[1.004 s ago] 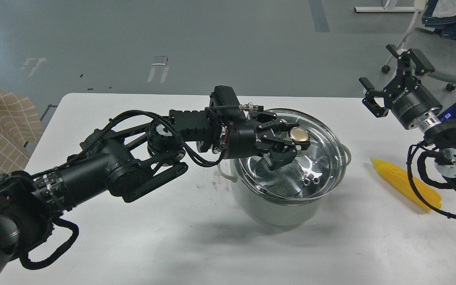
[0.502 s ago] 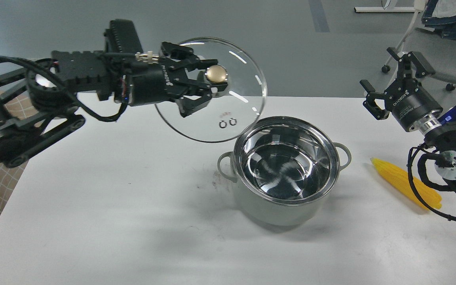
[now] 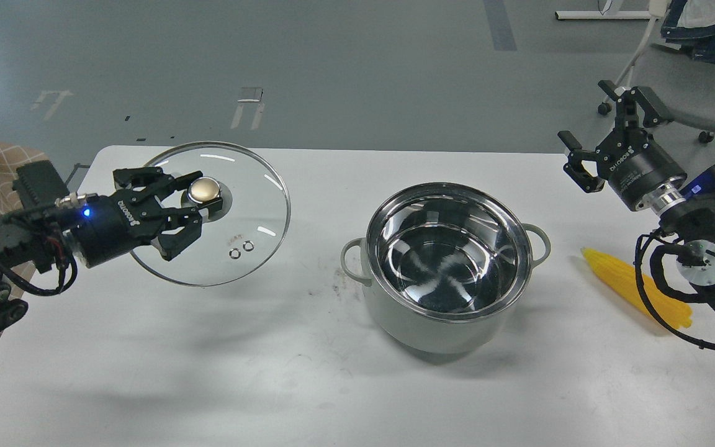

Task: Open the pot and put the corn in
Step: 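Lift the glass lid off the pot and carry it aside, then lower the glass lid onto the table and open the left gripper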

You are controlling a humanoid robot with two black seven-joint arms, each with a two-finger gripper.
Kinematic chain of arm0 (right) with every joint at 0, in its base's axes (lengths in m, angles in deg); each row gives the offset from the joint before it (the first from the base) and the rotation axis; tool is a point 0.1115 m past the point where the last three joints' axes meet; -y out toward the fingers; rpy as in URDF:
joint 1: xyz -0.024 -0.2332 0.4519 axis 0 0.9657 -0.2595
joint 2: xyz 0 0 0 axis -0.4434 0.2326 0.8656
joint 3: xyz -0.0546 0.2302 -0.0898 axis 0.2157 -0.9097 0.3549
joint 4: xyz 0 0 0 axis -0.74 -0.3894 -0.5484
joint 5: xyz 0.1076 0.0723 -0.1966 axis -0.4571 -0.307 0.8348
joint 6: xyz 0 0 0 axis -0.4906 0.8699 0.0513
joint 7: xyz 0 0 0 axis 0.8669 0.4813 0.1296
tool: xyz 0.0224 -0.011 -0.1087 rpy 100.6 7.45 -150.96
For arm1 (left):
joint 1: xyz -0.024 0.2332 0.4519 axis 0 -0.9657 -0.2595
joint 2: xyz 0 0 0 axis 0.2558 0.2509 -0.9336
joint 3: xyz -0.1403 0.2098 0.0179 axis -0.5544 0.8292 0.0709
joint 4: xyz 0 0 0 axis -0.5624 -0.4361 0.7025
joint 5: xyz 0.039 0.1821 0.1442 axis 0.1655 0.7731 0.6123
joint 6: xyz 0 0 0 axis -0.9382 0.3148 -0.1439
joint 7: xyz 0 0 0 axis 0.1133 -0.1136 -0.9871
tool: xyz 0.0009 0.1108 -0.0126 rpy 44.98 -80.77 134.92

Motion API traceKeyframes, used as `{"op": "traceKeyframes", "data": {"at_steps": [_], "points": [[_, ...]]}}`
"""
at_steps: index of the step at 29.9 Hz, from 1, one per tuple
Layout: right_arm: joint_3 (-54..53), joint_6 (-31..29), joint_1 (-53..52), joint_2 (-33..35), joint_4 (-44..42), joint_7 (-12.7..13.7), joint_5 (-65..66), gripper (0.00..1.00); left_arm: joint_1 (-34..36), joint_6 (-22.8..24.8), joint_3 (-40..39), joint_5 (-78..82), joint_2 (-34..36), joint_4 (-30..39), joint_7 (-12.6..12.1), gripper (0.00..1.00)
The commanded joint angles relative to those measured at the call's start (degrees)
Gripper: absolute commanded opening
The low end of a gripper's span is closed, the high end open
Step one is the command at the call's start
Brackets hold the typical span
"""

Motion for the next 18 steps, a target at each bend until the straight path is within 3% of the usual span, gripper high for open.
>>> {"op": "traceKeyframes", "data": {"at_steps": [1, 8, 18], "points": [[0.0, 0.0, 0.01, -0.06, -0.01, 0.0, 0.02, 0.98, -2.23, -5.03, 0.65, 0.31, -3.83, -5.83, 0.15, 0.16], [0.0, 0.0, 0.1, 0.03, -0.01, 0.0, 0.02, 0.98, -4.6, -5.03, 0.47, -0.56, -8.66, -12.86, 0.86, 0.16], [0.0, 0.0, 0.62, -0.06, -0.1, 0.0, 0.11, 0.98, -7.68, -5.03, -0.14, -0.83, -11.74, -13.84, 0.86, 0.17]]}}
